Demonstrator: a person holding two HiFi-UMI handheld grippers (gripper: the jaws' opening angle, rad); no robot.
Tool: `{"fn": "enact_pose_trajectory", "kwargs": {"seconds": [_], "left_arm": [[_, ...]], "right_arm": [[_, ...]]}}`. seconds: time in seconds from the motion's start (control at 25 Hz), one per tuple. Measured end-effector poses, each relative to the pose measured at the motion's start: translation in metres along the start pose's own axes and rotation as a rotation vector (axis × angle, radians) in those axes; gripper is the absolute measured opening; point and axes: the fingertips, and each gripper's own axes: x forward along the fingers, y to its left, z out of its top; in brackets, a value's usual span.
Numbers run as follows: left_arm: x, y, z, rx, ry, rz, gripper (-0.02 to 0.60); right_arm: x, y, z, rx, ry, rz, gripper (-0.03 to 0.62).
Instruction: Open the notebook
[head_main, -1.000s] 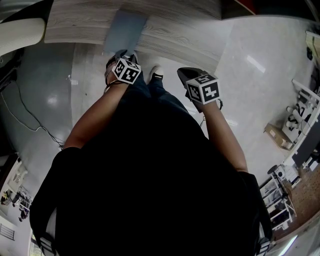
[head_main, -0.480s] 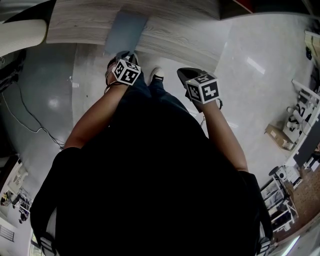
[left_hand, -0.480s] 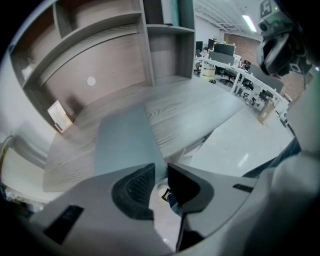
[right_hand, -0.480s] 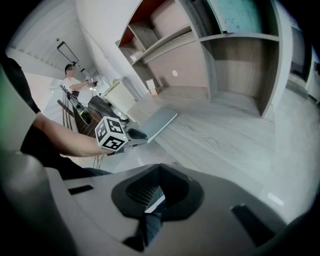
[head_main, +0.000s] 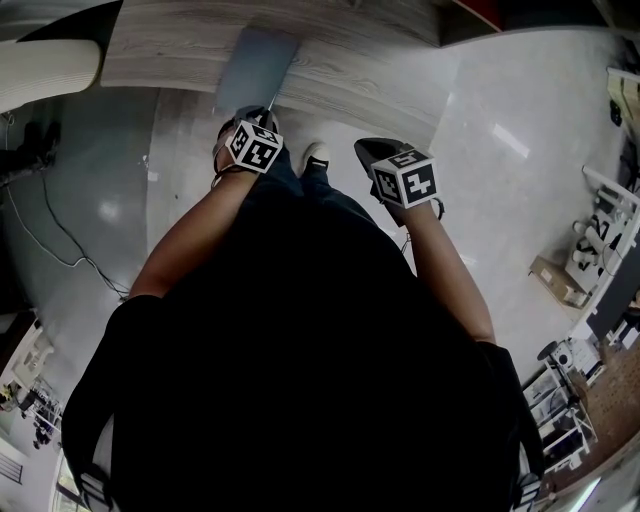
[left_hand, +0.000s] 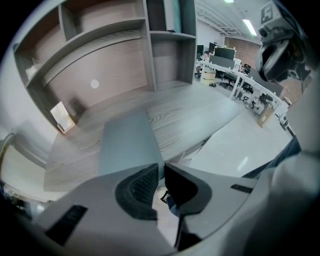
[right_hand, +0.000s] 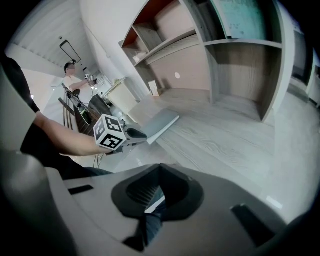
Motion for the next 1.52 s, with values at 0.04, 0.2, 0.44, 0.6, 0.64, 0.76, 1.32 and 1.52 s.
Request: {"fn": "enact_pose_trajectory", "kwargs": {"seconds": [0.04, 0.2, 0.44, 0.6, 0.64, 0.76, 1.32, 1.52], "left_arm": [[-0.001, 0.0, 0.0, 0.001, -0.001, -0.002, 0.046], [-0.007, 0.001, 0.004, 0.004, -0.008, -0.011, 0.037], [-0.014, 0.005, 0.008, -0.007, -0.027, -0.021, 0.029], [-0.022, 0.009, 0.011, -0.013, -0.036, -0.021, 0.025], [-0.024, 0.01, 0.013, -0.013, -0.038, -0.021, 0.023], [-0.031, 0.014, 0.016, -0.018, -0.051, -0.02, 0.021], [-0.061, 0.047, 0.024, -0.034, -0.088, 0.015, 0.018], [-0.072, 0.065, 0.021, -0.051, -0.101, 0.03, 0.017]], "right_arm": [[0.0, 0.001, 0.001, -0.001, -0.002, 0.0, 0.0], [-0.004, 0.002, 0.005, -0.008, -0.011, -0.002, 0.0], [-0.007, 0.004, 0.01, -0.019, -0.02, 0.002, 0.0], [-0.009, 0.003, 0.013, -0.029, -0.025, -0.004, 0.0], [-0.01, 0.003, 0.014, -0.031, -0.027, -0.006, 0.0], [-0.012, 0.004, 0.017, -0.038, -0.031, -0.005, 0.0], [-0.014, 0.003, 0.029, -0.058, -0.035, -0.007, 0.0], [-0.011, 0.005, 0.037, -0.074, -0.03, -0.006, 0.0]]}}
